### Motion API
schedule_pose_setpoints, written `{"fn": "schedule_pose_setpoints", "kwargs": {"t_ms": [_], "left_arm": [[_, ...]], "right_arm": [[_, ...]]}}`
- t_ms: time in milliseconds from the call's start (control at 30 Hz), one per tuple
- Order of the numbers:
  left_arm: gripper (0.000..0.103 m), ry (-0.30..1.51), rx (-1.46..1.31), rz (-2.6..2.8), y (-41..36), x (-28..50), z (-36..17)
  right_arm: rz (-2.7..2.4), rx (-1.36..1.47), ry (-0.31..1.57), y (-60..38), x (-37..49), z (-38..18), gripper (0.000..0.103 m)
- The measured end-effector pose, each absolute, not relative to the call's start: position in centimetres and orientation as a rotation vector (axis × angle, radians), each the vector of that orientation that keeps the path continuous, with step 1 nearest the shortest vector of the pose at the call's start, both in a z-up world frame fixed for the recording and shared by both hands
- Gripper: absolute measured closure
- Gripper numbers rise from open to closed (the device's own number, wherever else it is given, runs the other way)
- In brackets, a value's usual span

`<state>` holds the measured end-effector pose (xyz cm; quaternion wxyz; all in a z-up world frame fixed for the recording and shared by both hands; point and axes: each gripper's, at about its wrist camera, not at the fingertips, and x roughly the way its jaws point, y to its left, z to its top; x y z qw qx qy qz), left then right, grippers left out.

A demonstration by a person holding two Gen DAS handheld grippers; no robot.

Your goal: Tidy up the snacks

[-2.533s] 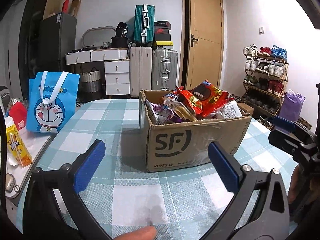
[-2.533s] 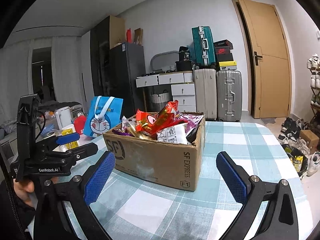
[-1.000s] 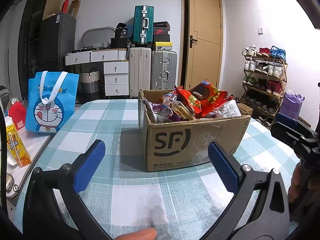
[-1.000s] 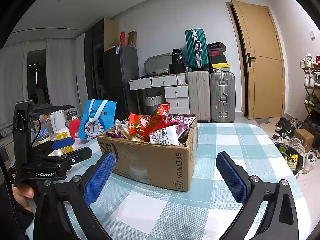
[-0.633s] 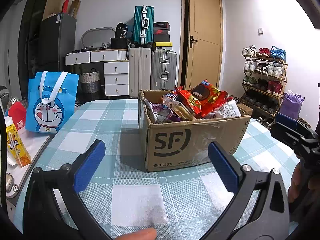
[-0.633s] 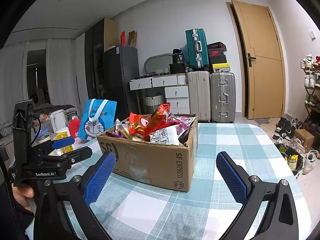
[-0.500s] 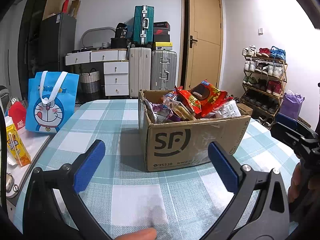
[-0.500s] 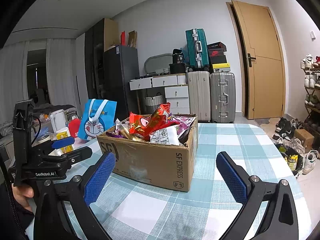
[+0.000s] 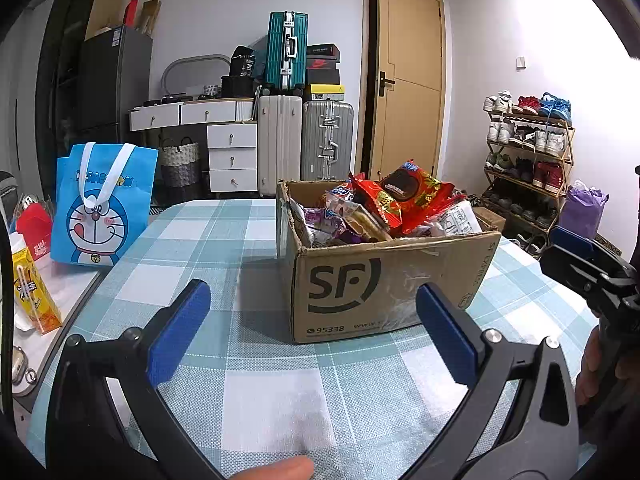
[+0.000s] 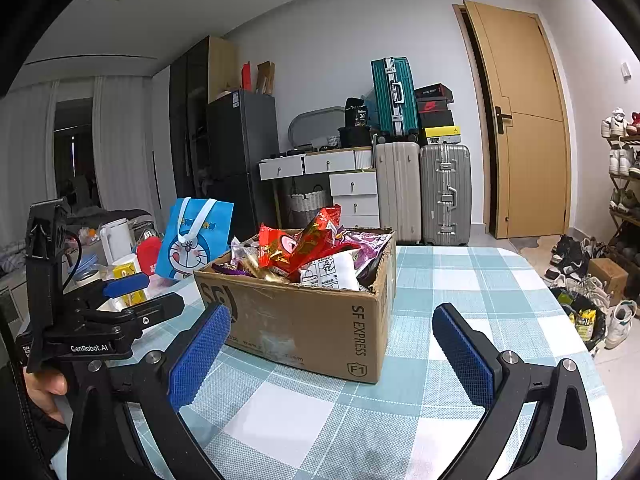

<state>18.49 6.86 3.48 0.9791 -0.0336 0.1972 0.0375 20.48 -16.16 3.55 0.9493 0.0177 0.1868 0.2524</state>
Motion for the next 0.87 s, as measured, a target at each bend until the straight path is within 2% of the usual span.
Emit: {"fn": "schedule_pose_setpoints", "kwargs": {"t_ms": [867], "left_arm": [[0.000, 0.394, -0.070, 0.075, 6.87, 18.50, 3.43]], "right_arm": [[0.513, 0.035, 0.380, -16.13, 20.46, 3.57, 0.000]]}}
